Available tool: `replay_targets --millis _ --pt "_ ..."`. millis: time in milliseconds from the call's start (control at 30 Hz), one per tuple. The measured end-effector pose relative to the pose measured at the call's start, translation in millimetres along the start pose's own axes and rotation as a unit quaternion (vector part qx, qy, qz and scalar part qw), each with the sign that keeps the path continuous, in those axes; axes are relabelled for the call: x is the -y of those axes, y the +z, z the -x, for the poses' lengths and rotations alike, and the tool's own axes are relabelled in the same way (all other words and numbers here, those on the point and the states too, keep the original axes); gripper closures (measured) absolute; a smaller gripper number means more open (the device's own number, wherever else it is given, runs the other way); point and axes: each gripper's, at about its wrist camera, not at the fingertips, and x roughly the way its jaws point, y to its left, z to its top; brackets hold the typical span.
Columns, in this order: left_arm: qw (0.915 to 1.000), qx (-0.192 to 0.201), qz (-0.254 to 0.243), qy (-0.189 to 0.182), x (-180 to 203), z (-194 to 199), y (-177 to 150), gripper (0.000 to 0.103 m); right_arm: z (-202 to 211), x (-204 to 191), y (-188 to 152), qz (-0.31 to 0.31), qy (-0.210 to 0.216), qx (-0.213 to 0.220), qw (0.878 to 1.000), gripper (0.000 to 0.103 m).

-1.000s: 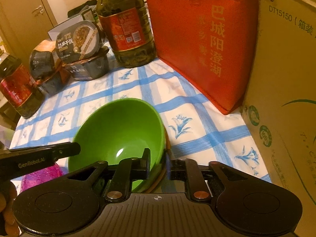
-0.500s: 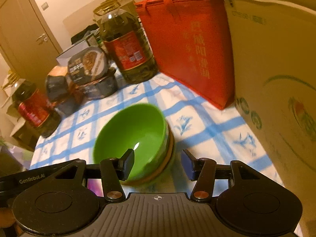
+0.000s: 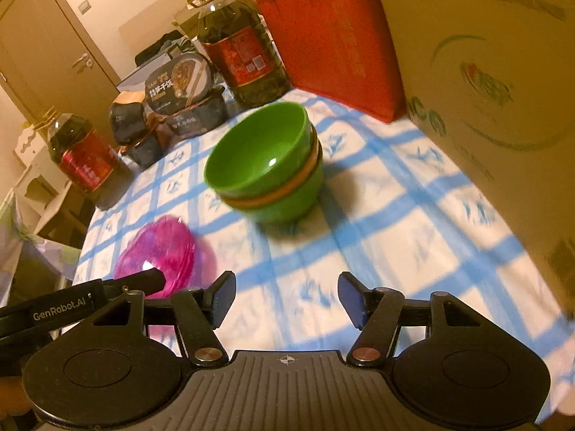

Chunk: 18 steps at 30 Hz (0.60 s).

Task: Organize plates and bowls
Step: 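Raise both grippers away from the bowl stack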

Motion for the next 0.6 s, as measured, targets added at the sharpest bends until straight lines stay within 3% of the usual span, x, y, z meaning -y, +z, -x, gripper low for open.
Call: replay_targets --millis 300,600 --pt "0.9986 0.012 0.0 0.052 0 31 -46 0.037 22 0 -41 0.018 -0.019 -0.009 1.0 0.036" --pt "0.997 0.011 0.016 0.074 -7 42 -63 0.033 28 1 -52 0.025 -0.018 -0.02 0.999 0.035"
